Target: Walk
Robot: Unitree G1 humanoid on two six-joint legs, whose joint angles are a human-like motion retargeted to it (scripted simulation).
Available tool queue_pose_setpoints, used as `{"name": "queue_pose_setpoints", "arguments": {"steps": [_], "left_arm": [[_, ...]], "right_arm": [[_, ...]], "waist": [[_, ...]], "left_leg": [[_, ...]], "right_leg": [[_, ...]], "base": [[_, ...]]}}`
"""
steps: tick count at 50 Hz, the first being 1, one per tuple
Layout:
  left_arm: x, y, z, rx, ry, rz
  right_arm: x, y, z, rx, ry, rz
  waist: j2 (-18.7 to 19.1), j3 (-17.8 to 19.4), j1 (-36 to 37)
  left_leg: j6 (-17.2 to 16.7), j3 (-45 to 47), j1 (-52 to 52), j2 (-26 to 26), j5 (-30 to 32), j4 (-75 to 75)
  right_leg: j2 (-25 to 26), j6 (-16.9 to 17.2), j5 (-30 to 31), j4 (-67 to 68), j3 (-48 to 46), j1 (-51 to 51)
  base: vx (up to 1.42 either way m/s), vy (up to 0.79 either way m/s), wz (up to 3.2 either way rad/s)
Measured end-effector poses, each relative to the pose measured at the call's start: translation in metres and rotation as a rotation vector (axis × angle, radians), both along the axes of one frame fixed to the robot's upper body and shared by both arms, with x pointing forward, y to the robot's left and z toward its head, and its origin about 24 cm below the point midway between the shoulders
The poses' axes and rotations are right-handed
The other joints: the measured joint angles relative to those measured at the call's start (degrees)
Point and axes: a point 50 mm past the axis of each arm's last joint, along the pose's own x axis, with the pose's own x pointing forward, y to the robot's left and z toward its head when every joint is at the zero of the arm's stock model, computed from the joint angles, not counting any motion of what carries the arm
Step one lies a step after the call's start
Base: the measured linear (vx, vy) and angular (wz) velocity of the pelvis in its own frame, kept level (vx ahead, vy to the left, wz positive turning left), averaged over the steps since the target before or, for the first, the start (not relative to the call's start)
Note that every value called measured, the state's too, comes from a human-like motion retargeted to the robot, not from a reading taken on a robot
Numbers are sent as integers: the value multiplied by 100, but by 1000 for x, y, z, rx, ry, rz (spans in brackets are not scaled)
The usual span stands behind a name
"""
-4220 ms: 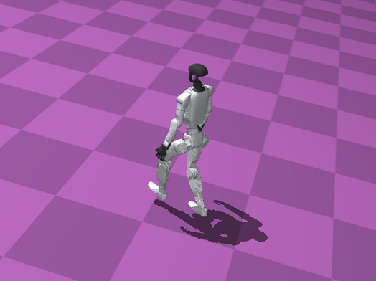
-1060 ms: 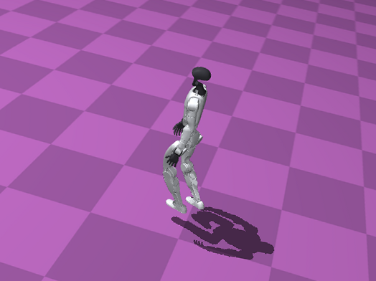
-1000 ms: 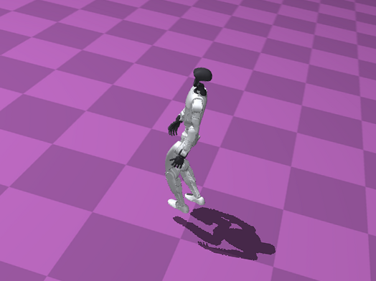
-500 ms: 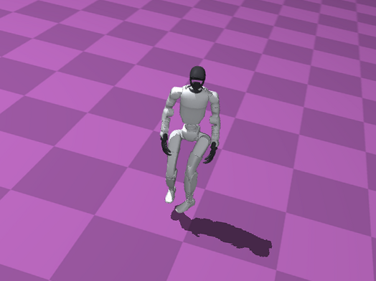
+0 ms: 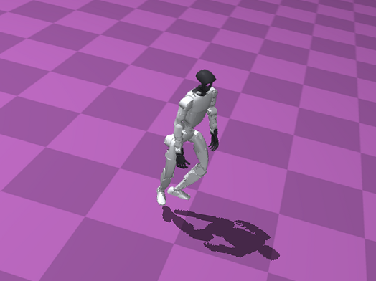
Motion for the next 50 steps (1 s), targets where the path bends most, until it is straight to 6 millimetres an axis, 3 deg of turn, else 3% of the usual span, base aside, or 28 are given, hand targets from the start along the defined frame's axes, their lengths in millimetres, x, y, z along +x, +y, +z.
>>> {"name": "queue_pose_setpoints", "arguments": {"steps": [5, 8, 13, 18, 28, 35, 39, 45, 50], "left_arm": [[-6, -3, -2, 12, 6, 28], [-11, -6, -4, 18, 17, 34], [-18, -9, -7, 34, 34, 46], [-29, -7, -9, 49, 63, 75], [-39, -4, -11, 55, 88, 118], [-23, 5, -6, 83, 37, 147], [-11, 8, -2, 85, -6, 181], [-4, 11, 1, 70, -45, 268], [3, 14, 3, 61, -73, 298]], "right_arm": [[5, -7, 2, -30, -15, -15], [9, -10, 5, -43, -31, -14], [19, -12, 10, -54, -71, 7], [26, -8, 13, -52, -95, 32], [21, -6, 9, -40, -70, 20], [3, -12, 2, -37, -6, -66], [-14, -14, -4, -38, 49, -121], [-35, -13, -11, -30, 111, -196], [-32, -13, -9, -18, 79, -229]], "waist": [[152, 219, -78], [127, 424, -233], [-221, 789, -647], [-641, 964, -1038], [-853, 812, -1161], [-1073, 612, -1200], [-1147, 496, -1186], [-1074, 568, -1141], [-503, 988, -923]], "left_leg": [[-30, -323, 252, -199, -210, -141], [7, -454, 507, -491, -322, -283], [153, -476, 957, -1248, -482, -598], [277, -417, 1343, -1904, -498, -1099], [364, -177, 1891, -2145, -597, -1885], [428, -52, 2444, -2536, -655, -2494], [414, -162, 2737, -2612, -675, -2422], [162, -816, 3055, -2258, 5, -1293], [-95, -1476, 2622, -770, 1383, 1194]], "right_leg": [[11, -50, -14, 228, 19, 332], [-245, -74, -191, 973, 305, 258], [-827, -151, -908, 2432, 1119, -377], [-1056, -62, -1159, 2716, 1771, -1047], [-595, 534, -174, 1452, 2368, -2160], [-610, 931, 427, 852, 2677, -2832], [-639, 910, 653, 1098, 2828, -2990], [-298, 620, 680, 1813, 3064, -2553], [703, 42, 554, 1411, 2823, -1405]], "base": [[7, 15, 93], [8, 17, 93], [10, 15, 79], [16, 11, 34], [20, 5, -31], [27, -5, -34], [36, -11, -30], [43, -16, -29], [40, -18, -37]]}}
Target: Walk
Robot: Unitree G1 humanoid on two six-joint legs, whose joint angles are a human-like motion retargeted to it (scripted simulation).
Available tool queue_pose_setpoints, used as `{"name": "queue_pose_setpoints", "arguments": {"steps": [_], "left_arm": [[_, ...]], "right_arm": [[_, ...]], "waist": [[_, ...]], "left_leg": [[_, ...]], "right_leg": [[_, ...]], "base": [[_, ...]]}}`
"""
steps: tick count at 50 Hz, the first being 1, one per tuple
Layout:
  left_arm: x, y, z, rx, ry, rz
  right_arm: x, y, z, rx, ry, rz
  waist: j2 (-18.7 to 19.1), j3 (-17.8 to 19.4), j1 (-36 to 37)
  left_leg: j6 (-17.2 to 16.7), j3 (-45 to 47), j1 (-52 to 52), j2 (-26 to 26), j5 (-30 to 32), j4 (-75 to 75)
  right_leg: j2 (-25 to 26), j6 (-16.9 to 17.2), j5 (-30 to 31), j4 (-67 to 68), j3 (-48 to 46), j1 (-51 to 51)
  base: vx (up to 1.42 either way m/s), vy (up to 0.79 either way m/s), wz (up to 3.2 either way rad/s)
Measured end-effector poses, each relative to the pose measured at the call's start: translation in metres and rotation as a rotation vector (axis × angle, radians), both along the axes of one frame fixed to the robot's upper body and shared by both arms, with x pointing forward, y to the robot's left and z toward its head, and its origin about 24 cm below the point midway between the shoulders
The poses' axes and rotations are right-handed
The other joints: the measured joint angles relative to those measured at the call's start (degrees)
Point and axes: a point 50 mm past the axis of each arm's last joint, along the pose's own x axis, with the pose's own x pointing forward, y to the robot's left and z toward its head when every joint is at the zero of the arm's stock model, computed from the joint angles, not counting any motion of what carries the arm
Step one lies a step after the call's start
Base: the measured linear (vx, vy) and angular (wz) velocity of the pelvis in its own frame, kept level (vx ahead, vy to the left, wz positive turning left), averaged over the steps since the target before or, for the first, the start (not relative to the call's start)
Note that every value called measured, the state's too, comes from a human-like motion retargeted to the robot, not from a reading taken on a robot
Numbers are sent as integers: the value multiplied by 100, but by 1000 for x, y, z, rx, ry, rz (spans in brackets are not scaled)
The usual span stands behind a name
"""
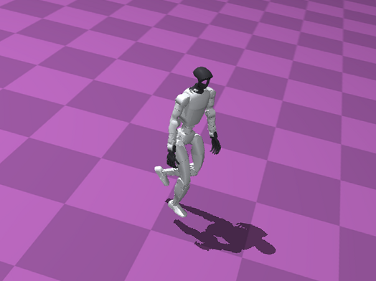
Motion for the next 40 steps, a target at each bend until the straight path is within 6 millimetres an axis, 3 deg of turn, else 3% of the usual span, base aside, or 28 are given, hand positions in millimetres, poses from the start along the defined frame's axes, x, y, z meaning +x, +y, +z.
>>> {"name": "queue_pose_setpoints", "arguments": {"steps": [3, 5, 8, 12, 15, 23, 29, 32, 35, 40], "left_arm": [[6, -3, 1, -3, -14, -11], [5, -6, 1, -7, -10, -20], [8, -12, 0, -24, -8, -51], [-1, -19, -4, -52, 21, -92], [-11, -23, -7, -73, 50, -121], [-16, -30, -9, -75, 72, -195], [-12, -31, -8, -57, 48, -185], [-12, -30, -8, -55, 38, -152], [-15, -25, -8, -52, 41, -104], [-23, -23, -10, -67, 53, -43]], "right_arm": [[9, -4, 4, -19, -35, 5], [14, -5, 6, -32, -51, 19], [28, -8, 11, -53, -97, 34], [46, -5, 18, -47, -166, 58], [57, 1, 23, -32, -217, 82], [81, 12, 34, -39, -296, 180], [76, 16, 29, -61, -265, 223], [64, 17, 22, -64, -215, 217], [47, 17, 14, -60, -150, 198], [22, 12, 5, -44, -50, 178]], "waist": [[185, 150, 236], [265, 223, 404], [209, 325, 622], [-30, 379, 758], [-181, 412, 794], [-646, 412, 620], [-870, 378, 694], [-1080, 359, 789], [-1328, 301, 907], [-1853, 299, 862]], "left_leg": [[137, -368, -461, 631, 394, 1175], [386, -461, -728, 951, 183, 1752], [573, -631, -1249, 891, -360, 2025], [697, -423, -1735, 207, -1066, 1352], [584, -216, -1984, -403, -1190, 310], [-81, -38, -2257, -2225, 79, -3462], [-63, -189, -2548, -2719, 490, -3870], [85, -195, -2513, -2930, 759, -3705], [188, -253, -2328, -3210, 1023, -3717], [455, -374, -1585, -4072, 1215, -4476]], "right_leg": [[439, -237, -199, -140, 34, 450], [652, -325, -374, -63, 87, 658], [692, -372, -651, -85, 267, 1048], [399, -284, -1079, 119, 505, 1439], [170, -192, -1341, 277, 669, 1679], [-523, -33, -2038, 564, 975, 2088], [-704, -62, -2611, 1082, 1192, 2313], [-942, 31, -2568, 1345, 1251, 2460], [-1247, 276, -2102, 1631, 1298, 2575], [-1839, 1196, -135, 2940, 1583, 2254]], "base": [[43, -15, -41], [44, -10, -41], [45, -5, -27], [46, 2, -16], [45, 2, -21], [42, 3, -9], [46, 3, -18], [51, 1, -19], [53, 2, -8], [50, 3, 28]]}}
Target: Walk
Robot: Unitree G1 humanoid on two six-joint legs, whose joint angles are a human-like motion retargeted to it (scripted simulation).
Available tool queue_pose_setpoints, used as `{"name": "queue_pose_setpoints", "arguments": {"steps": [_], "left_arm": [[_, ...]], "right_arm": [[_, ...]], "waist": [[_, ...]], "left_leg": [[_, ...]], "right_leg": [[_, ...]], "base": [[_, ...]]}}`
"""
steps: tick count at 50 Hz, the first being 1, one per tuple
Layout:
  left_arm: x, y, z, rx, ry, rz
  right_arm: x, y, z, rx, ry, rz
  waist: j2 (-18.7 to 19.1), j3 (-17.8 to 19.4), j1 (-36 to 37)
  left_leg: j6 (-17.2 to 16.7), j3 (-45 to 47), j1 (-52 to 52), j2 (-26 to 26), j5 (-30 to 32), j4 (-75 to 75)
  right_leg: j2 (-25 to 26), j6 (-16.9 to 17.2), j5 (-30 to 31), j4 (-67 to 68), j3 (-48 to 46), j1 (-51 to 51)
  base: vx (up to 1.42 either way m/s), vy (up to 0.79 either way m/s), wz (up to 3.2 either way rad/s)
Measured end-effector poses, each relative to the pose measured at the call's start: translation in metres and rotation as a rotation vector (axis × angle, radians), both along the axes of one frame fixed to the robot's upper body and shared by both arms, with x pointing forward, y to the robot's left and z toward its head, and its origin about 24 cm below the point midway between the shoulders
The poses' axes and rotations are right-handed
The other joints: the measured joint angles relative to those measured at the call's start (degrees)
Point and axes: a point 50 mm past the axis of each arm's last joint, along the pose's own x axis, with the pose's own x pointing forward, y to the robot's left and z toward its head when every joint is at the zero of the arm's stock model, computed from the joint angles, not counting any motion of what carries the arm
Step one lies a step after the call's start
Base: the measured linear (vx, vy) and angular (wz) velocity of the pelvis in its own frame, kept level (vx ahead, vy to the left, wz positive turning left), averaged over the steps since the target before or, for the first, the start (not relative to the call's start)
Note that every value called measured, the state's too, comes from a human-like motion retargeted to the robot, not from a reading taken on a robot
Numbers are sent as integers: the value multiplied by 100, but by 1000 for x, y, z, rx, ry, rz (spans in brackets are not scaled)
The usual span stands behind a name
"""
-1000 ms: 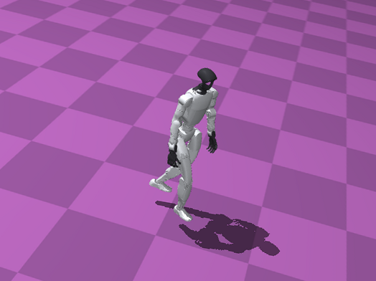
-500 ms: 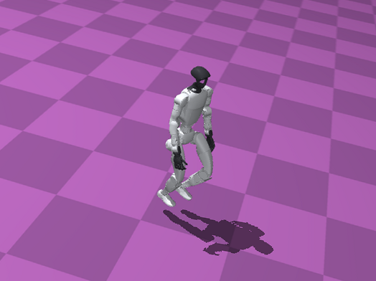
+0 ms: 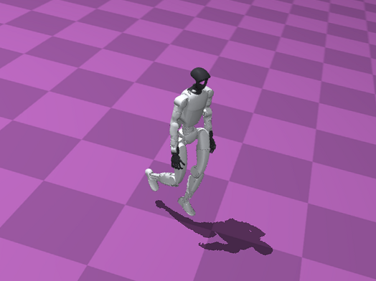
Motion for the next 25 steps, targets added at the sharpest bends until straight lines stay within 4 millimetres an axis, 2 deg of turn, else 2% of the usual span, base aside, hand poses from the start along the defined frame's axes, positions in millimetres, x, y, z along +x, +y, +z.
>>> {"name": "queue_pose_setpoints", "arguments": {"steps": [2, 4, 6, 8, 10, 12, 14, 17, 20, 22, 23, 25], "left_arm": [[-3, 1, -1, 5, 6, 9], [-4, 4, 0, 17, 5, 15], [2, 8, 2, 34, -5, 20], [3, 10, 2, 48, -5, 20], [9, 14, 5, 64, -15, 31], [9, 16, 5, 75, -15, 35], [12, 20, 6, 87, -23, 44], [14, 25, 8, 106, -29, 46], [15, 31, 10, 125, -29, 45], [13, 31, 9, 129, -19, 45], [15, 34, 10, 134, -21, 46], [13, 32, 9, 128, -10, 44]], "right_arm": [[-7, -1, -2, 1, 22, -8], [-8, -2, -2, 3, 26, -9], [-2, -4, 0, -2, 10, -3], [1, -4, 1, -7, -2, 7], [9, -4, 4, -12, -27, 28], [9, -2, 5, -9, -38, 46], [12, 1, 6, -9, -50, 69], [13, 5, 6, -4, -58, 95], [14, 10, 7, 7, -65, 116], [13, 12, 6, 14, -65, 120], [16, 14, 7, 20, -71, 122], [13, 15, 6, 26, -66, 120]], "waist": [[-156, 10, -89], [-231, 46, -163], [-150, 123, -199], [-135, 192, -282], [93, 255, -350], [132, 276, -473], [333, 263, -539], [491, 188, -622], [641, 31, -612], [599, 3, -628], [705, -92, -605], [696, -110, -609]], "left_leg": [[112, -14, 149, -238, -225, 91], [187, -78, 381, -372, -467, 87], [201, -241, 780, -362, -644, -148], [203, -349, 1084, -413, -850, -185], [141, -552, 1491, -221, -1081, -343], [111, -648, 1712, -169, -1335, -270], [64, -775, 2002, 89, -1558, -400], [23, -882, 2310, 369, -1816, -576], [-24, -872, 2498, 663, -1977, -741], [-38, -797, 2537, 688, -2089, -546], [-67, -754, 2503, 862, -2152, -527], [-85, -644, 2496, 918, -2252, -272]], "right_leg": [[-291, 203, 469, 693, 0, -268], [-606, 152, 519, 1294, -42, -629], [-831, -124, 240, 1654, -125, -1053], [-1134, -423, -285, 1814, -171, -1457], [-1100, -726, -734, 1576, -332, -1809], [-1169, -878, -1115, 1168, -409, -2138], [-910, -945, -1239, 484, -536, -2395], [-505, -798, -1116, -681, -562, -2737], [-40, -556, -717, -1946, -571, -2978], [38, -389, -514, -2253, -509, -3149], [225, -339, -237, -2771, -602, -3079], [281, -257, -36, -2792, -608, -3169]], "base": [[51, 2, 39], [52, 3, 25], [54, 2, 0], [53, 1, 7], [54, -2, 8], [53, -4, 15], [52, -6, 3], [45, -6, -1], [36, -7, -21], [27, -7, -20], [26, -7, -30], [20, -7, -21]]}}
